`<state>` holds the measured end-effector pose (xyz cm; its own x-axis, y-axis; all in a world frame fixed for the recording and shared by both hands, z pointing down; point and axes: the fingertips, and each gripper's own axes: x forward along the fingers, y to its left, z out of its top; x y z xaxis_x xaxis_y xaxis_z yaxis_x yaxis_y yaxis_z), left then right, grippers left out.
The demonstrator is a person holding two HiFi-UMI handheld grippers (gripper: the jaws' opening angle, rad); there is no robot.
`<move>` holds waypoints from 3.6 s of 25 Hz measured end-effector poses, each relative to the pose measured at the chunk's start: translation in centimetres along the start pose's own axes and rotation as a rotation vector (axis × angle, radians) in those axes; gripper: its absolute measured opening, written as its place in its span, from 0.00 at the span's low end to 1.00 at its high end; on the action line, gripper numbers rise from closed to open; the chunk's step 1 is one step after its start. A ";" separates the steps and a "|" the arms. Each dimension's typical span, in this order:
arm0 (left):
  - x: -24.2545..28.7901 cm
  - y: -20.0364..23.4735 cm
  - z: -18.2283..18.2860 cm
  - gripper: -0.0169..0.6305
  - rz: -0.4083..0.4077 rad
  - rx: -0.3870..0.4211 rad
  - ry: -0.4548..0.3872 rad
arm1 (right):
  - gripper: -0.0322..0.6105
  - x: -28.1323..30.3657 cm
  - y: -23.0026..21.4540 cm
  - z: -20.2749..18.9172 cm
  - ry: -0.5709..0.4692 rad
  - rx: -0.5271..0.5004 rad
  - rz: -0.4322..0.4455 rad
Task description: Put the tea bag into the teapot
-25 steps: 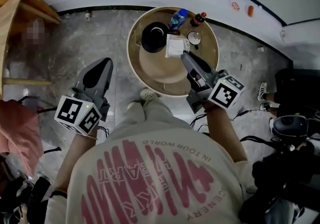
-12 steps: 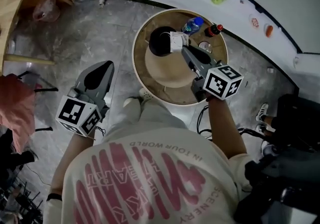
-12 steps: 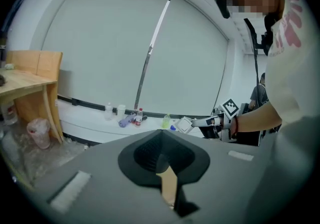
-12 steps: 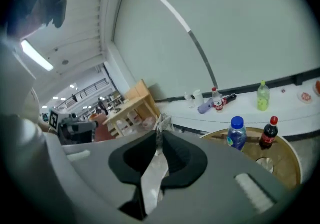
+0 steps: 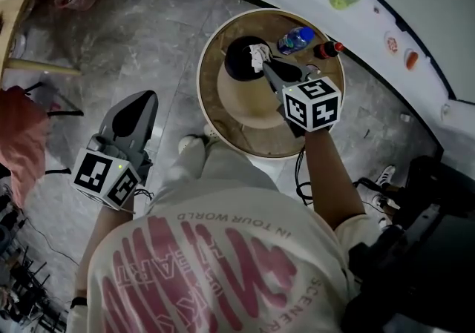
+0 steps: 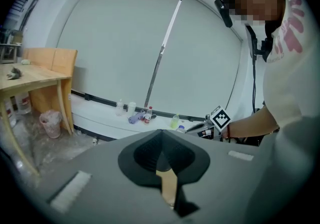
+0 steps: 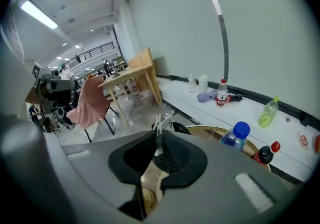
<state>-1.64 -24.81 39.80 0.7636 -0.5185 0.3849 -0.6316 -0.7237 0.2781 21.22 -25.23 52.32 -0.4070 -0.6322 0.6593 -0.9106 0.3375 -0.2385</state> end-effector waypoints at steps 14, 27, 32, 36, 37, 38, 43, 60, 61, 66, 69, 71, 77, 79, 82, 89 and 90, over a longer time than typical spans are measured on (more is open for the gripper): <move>-1.9 0.7 -2.0 0.05 0.095 -0.055 0.014 | 0.12 3.7 -2.1 -2.1 0.157 0.025 -0.026; -4.6 2.0 -3.4 0.05 0.178 -0.100 -0.002 | 0.12 6.6 -1.9 -3.6 0.308 -0.091 -0.025; -5.6 2.8 -3.7 0.05 0.208 -0.121 -0.009 | 0.12 7.5 -1.7 -4.1 0.365 -0.123 -0.018; -6.2 3.2 -4.1 0.05 0.233 -0.136 -0.013 | 0.12 8.2 -1.9 -4.3 0.389 -0.109 -0.005; -6.3 3.3 -4.1 0.05 0.238 -0.139 -0.015 | 0.12 8.3 -1.9 -4.3 0.400 -0.109 -0.003; -6.4 3.4 -4.2 0.05 0.241 -0.141 -0.016 | 0.12 8.4 -2.0 -4.3 0.415 -0.112 -0.005; -6.6 3.6 -4.3 0.05 0.256 -0.144 -0.024 | 0.12 9.0 -2.1 -4.5 0.478 -0.095 -0.009; -8.2 4.7 -5.0 0.05 0.294 -0.179 -0.059 | 0.08 10.7 -2.4 -5.1 0.662 -0.253 -0.109; -8.4 4.8 -5.0 0.05 0.297 -0.177 -0.067 | 0.08 10.8 -2.3 -5.0 0.663 -0.255 -0.117; -9.7 5.1 -4.7 0.05 0.309 -0.182 -0.098 | 0.08 10.6 -2.6 -5.0 0.622 -0.225 -0.154; -10.2 5.6 -4.2 0.05 0.310 -0.169 -0.118 | 0.08 11.0 -2.5 -4.6 0.603 -0.141 -0.173; -10.4 5.2 -3.9 0.05 0.311 -0.168 -0.112 | 0.08 10.8 -2.5 -4.8 0.613 -0.123 -0.179; -10.5 5.3 -2.5 0.05 0.277 -0.108 -0.136 | 0.12 10.0 -2.6 -3.9 0.564 -0.093 -0.212; -10.5 5.1 -2.2 0.05 0.267 -0.101 -0.132 | 0.14 9.3 -2.4 -3.9 0.542 -0.069 -0.208; -10.9 4.6 -1.7 0.05 0.249 -0.095 -0.136 | 0.15 8.3 -1.6 -3.9 0.517 -0.038 -0.197; -10.8 3.7 0.3 0.05 0.193 -0.030 -0.140 | 0.08 6.9 -0.8 -2.5 0.438 -0.033 -0.235; -10.8 3.5 0.4 0.05 0.182 -0.029 -0.141 | 0.06 6.5 -0.7 -2.2 0.423 -0.026 -0.244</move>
<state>-12.04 -21.92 36.28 0.6464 -0.6994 0.3049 -0.7629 -0.6000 0.2409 19.38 -28.05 58.36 -0.1124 -0.3579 0.9270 -0.9715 0.2354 -0.0269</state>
